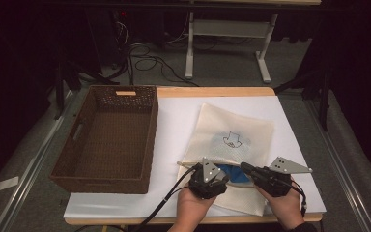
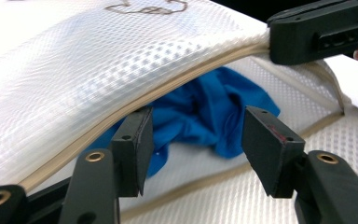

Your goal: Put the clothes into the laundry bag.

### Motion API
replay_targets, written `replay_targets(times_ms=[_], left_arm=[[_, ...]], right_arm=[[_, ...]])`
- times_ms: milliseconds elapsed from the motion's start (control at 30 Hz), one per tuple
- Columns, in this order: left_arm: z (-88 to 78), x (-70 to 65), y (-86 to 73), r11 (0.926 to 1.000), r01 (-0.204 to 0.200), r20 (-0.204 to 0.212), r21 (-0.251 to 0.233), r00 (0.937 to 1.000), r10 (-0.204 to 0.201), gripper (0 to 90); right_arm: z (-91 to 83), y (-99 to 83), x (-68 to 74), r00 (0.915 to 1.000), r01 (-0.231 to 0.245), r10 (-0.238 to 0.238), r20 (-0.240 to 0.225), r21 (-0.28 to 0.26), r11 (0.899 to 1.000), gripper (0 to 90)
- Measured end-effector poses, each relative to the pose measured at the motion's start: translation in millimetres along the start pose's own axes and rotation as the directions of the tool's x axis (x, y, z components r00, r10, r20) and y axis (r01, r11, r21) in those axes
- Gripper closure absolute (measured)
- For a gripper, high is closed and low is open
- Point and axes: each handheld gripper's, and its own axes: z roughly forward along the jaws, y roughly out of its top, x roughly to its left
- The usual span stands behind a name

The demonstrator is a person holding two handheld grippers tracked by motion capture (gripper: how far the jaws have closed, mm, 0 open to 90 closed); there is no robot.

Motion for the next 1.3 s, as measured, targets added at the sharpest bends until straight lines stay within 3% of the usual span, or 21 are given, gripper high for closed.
replay_targets(times_ms=[167, 367, 567, 667, 767, 900, 1100, 1300], left_arm=[[-20.5, 10.7, -5.5, 0.9998, -0.010, -0.017, 0.015, 0.9998, 0.010, 46.0], [-45.8, 27.0, -5.8, 0.9998, 0.021, -0.033, -0.007, 0.9992, -0.021, 46.9], [-61.1, 36.2, -12.4, 0.9996, -0.002, -0.067, -0.027, 0.9978, 0.000, 46.4], [-65.1, 42.1, -20.8, 0.9991, 0.006, -0.086, -0.041, 0.9962, -0.009, 44.6], [-67.5, 49.7, -32.1, 0.9966, 0.059, -0.052, -0.057, 0.9967, -0.062, 43.1], [-69.7, 55.5, -32.4, 0.9908, 0.111, -0.030, -0.078, 0.9931, -0.114, 43.2], [-69.2, 53.4, -31.5, 0.9942, 0.080, -0.035, -0.071, 0.9960, -0.083, 43.1], [-72.8, 56.3, -31.0, 0.9933, 0.079, -0.036, -0.085, 0.9960, -0.082, 43.1]], right_arm=[[-1.2, 0.3, -0.1, 1.0000, 0.004, -0.004, -0.001, -0.004, 1.000, 88.7], [-1.1, 0.3, 1.2, 1.0000, 0.002, -0.002, -0.003, -0.002, 1.000, 88.7], [-2.0, 0.2, 1.4, 1.0000, 0.004, -0.004, -0.002, -0.003, 1.000, 88.7], [-3.0, -0.4, 1.0, 1.0000, 0.004, -0.004, -0.001, -0.004, 1.000, 88.7], [-3.8, -0.7, 1.1, 1.0000, 0.006, -0.006, -0.001, -0.003, 1.000, 88.7], [-5.1, -0.7, 1.1, 1.0000, 0.007, -0.007, 0.001, -0.005, 1.000, 88.7], [-7.0, -2.1, 3.8, 1.0000, 0.007, -0.007, 0.000, 0.001, 1.000, 88.7], [-13.4, -5.5, 11.3, 0.9987, 0.051, -0.051, 0.000, 0.050, 0.997, 88.7]])
